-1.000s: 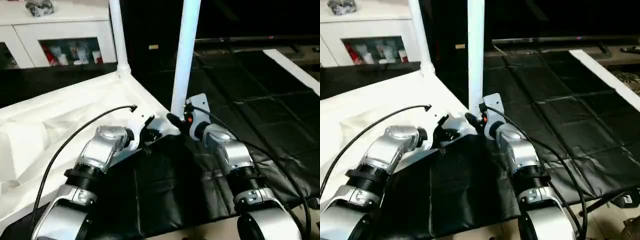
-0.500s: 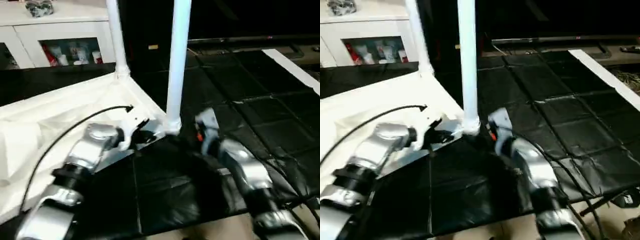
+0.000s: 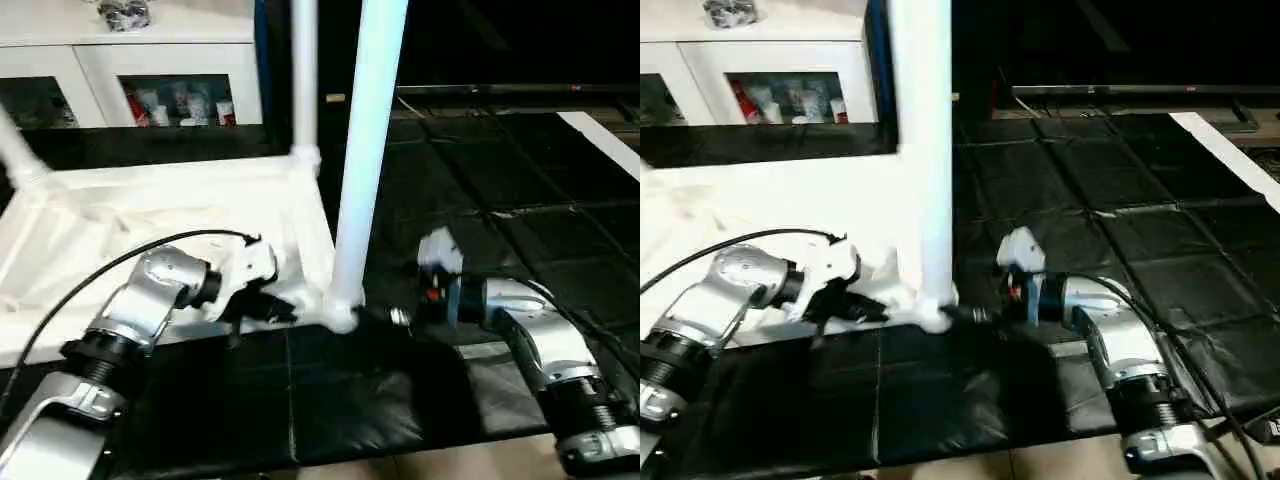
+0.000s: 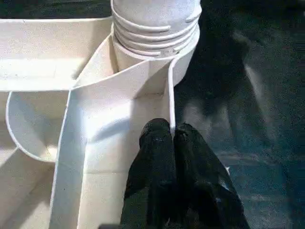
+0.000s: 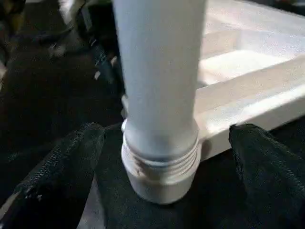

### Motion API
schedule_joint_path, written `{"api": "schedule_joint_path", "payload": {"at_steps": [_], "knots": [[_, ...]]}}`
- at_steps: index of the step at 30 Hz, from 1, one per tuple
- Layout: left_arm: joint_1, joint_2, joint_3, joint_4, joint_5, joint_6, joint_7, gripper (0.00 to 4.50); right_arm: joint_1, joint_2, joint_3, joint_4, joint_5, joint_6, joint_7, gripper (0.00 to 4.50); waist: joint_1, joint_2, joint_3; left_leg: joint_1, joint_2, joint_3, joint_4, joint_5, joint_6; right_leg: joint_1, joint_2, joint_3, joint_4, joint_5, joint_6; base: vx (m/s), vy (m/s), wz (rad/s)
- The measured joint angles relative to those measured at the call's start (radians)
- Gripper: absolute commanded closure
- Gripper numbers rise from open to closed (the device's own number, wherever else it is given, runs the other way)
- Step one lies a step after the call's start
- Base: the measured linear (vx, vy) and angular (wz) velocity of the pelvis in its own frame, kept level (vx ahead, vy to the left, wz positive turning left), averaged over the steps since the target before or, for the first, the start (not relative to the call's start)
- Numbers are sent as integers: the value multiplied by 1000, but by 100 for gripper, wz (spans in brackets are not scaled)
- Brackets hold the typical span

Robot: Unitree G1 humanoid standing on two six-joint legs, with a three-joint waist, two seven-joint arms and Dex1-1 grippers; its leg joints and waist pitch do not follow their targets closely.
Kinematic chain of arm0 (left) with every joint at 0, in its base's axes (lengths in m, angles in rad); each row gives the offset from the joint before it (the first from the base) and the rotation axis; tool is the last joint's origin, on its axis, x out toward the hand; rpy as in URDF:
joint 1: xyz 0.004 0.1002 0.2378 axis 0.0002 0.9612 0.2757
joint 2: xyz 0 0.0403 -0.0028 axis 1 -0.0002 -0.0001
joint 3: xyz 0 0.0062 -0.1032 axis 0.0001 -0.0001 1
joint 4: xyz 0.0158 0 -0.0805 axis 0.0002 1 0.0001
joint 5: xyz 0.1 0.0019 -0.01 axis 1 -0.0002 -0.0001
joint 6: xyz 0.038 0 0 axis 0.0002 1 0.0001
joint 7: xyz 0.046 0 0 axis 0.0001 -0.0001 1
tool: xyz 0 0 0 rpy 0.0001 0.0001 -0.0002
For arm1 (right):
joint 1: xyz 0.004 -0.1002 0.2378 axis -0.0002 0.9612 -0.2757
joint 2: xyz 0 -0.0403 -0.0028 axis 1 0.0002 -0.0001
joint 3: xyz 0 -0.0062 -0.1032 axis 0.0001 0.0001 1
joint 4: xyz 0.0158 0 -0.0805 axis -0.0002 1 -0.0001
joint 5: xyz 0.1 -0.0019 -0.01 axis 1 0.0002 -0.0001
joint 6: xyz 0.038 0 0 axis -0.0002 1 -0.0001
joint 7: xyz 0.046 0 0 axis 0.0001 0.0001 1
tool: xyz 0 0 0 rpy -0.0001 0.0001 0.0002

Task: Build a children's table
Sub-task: Rotate leg to tighten

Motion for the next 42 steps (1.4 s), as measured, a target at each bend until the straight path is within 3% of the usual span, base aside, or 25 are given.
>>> {"api": "schedule_joint_path", "payload": {"at_steps": [7,8,18,23,36,42], "knots": [[0,2,-26,0,-2,-49,-59,450,-22,-1,64,10,-28,-45,70,3,7,-1,0,-1,0,0,1,0,1,1,-1,0,1,0,0,0,0,0],[0,0,-31,0,-1,-59,-63,450,-30,3,74,20,-33,-53,71,30,7,-1,-1,0,0,0,1,1,1,1,-1,0,1,0,0,0,0,0],[-1,-6,-41,0,-1,-77,-72,450,-49,21,94,61,-45,-63,85,99,8,-2,-1,0,0,0,1,1,1,2,-1,0,1,0,1,0,0,0],[-1,-6,-42,0,1,-80,-72,450,-49,23,102,81,-43,-69,101,162,7,-2,-1,0,0,0,1,1,1,2,-1,0,1,0,1,0,0,0],[-1,-6,-42,0,6,-76,-71,450,-51,31,101,92,-41,-65,102,182,6,-2,-1,0,0,0,1,1,1,2,-1,0,1,0,1,0,0,0],[-7,-54,-17,0,15,34,35,450,-48,69,52,101,-38,1,6,182,4,-2,-1,2,0,0,2,1,1,5,-2,0,2,0,1,0,0,0]]}}
